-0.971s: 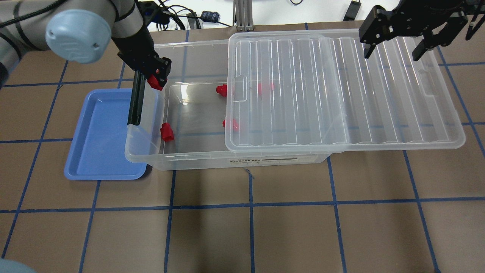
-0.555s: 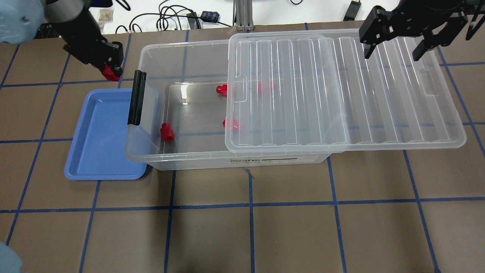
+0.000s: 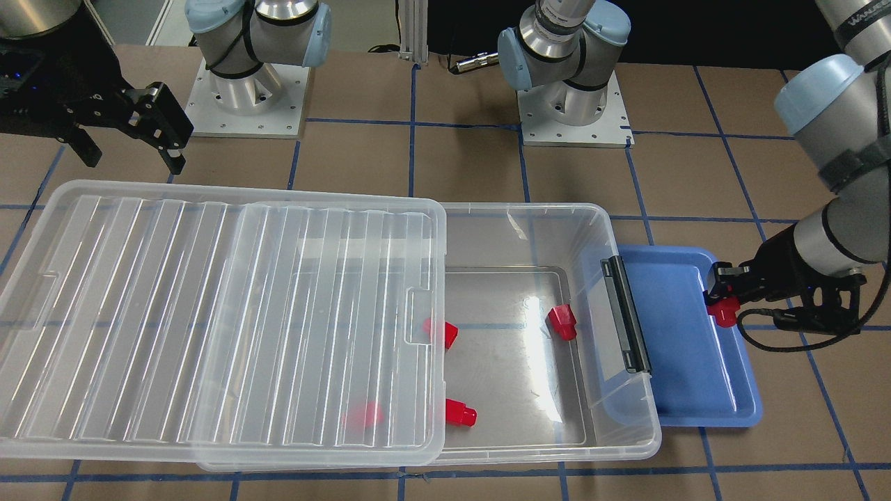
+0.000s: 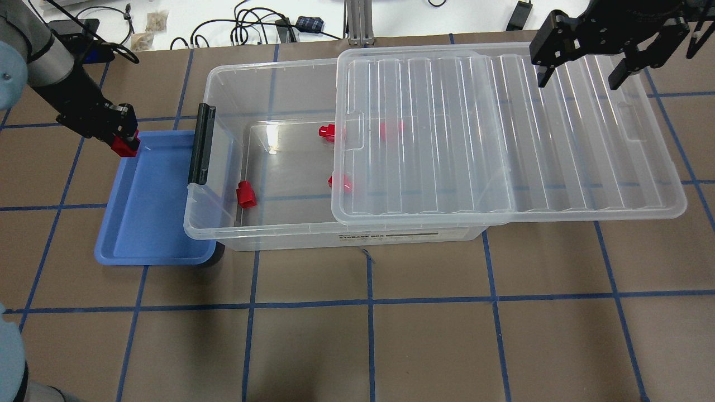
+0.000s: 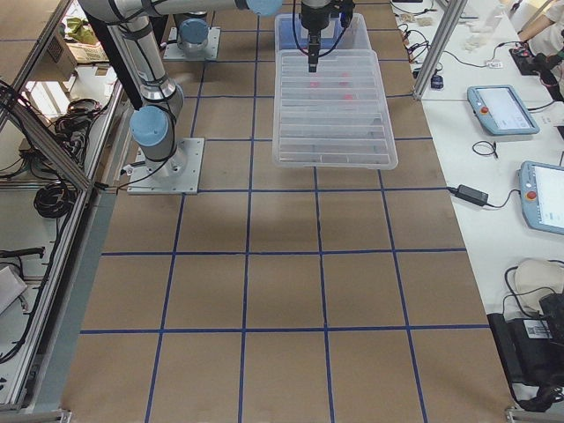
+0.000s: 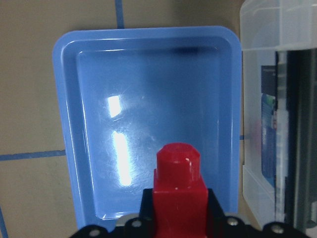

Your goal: Place red block in blue tray from box

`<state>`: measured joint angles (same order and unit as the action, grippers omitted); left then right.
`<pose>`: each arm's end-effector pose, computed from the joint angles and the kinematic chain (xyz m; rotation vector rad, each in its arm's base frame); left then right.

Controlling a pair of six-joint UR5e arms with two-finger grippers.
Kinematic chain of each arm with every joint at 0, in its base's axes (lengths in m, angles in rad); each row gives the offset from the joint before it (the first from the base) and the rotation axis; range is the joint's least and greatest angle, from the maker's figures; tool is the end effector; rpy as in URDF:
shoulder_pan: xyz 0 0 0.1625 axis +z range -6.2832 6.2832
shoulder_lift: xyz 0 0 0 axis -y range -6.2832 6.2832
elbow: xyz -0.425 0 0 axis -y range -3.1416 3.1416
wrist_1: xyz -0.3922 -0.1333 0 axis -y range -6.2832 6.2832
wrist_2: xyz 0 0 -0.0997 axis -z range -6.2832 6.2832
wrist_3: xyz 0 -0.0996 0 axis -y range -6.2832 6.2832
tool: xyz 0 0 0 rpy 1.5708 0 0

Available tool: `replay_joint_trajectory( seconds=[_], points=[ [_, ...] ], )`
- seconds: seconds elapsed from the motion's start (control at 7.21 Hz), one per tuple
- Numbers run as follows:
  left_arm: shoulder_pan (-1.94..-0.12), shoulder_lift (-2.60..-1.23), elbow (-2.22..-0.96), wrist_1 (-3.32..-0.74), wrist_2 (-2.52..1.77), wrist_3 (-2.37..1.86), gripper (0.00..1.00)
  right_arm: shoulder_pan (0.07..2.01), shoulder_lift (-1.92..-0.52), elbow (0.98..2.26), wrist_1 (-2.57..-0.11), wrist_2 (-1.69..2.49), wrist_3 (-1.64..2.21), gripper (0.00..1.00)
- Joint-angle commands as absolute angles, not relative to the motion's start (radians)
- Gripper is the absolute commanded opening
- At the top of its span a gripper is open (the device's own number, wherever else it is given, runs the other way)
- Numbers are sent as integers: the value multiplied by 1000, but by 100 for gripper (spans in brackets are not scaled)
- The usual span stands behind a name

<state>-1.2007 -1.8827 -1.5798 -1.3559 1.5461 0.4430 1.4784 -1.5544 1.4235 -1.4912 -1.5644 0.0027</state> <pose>0.0873 -0.6003 0.3337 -0.1100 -3.0721 -0.1348 0.0872 -0.5107 0.5443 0.1488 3.1329 -0.0808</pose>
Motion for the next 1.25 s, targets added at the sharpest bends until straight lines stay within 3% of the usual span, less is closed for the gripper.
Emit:
replay_joint_trajectory(
  seconds=[0.0, 0.83, 1.11],
  points=[
    [-1197, -1920, -1695, -1177, 1549, 466, 0, 1467, -1543, 1416, -1494, -1569, -11, 100],
    [-1158, -2025, -1704, -1129, 1569, 531, 0, 1099, -1450, 1419, -1630, -1637, -583, 100],
    [-1137, -2042, -1710, -1129, 1566, 529, 0, 1030, -1346, 1422, -1701, -1632, -623, 99]
  ],
)
